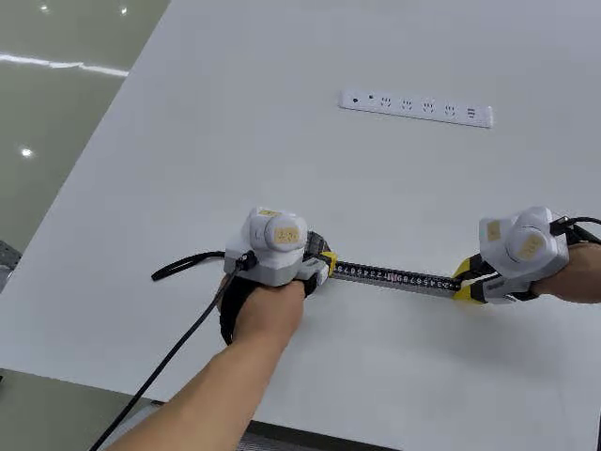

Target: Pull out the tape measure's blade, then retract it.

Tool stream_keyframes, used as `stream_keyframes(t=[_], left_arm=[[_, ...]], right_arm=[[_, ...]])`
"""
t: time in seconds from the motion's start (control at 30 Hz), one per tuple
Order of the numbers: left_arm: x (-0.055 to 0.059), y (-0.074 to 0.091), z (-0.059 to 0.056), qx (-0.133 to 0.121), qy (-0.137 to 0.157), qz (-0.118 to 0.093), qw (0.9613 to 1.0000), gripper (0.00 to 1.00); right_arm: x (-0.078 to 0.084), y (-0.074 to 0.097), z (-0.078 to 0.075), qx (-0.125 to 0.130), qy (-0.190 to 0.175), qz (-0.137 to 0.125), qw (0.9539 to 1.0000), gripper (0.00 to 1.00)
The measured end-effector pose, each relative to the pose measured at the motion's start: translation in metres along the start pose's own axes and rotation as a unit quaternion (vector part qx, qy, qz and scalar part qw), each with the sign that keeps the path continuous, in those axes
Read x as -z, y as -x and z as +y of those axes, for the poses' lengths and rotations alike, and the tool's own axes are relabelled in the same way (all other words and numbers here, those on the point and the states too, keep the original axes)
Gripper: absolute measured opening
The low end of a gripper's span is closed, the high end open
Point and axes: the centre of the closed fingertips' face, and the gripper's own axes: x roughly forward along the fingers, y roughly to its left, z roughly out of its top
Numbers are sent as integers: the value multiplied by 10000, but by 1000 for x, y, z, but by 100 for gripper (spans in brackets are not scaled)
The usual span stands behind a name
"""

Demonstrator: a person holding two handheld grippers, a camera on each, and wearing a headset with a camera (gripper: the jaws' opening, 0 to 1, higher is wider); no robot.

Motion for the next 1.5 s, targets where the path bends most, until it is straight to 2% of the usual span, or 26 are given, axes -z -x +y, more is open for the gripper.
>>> stream_keyframes(t=[0.47,1.17,1.5], left_arm=[[0,0,0,28,10,-22,10000,56],[0,0,1,135,109,-58,9998,56],[0,1,1,175,129,-43,9998,56]], right_arm=[[-15,-11,-4,-28,0,-140,9999,12],[-40,-18,-5,-83,17,-246,9997,12],[-57,-26,-5,-135,82,-339,9993,12]])
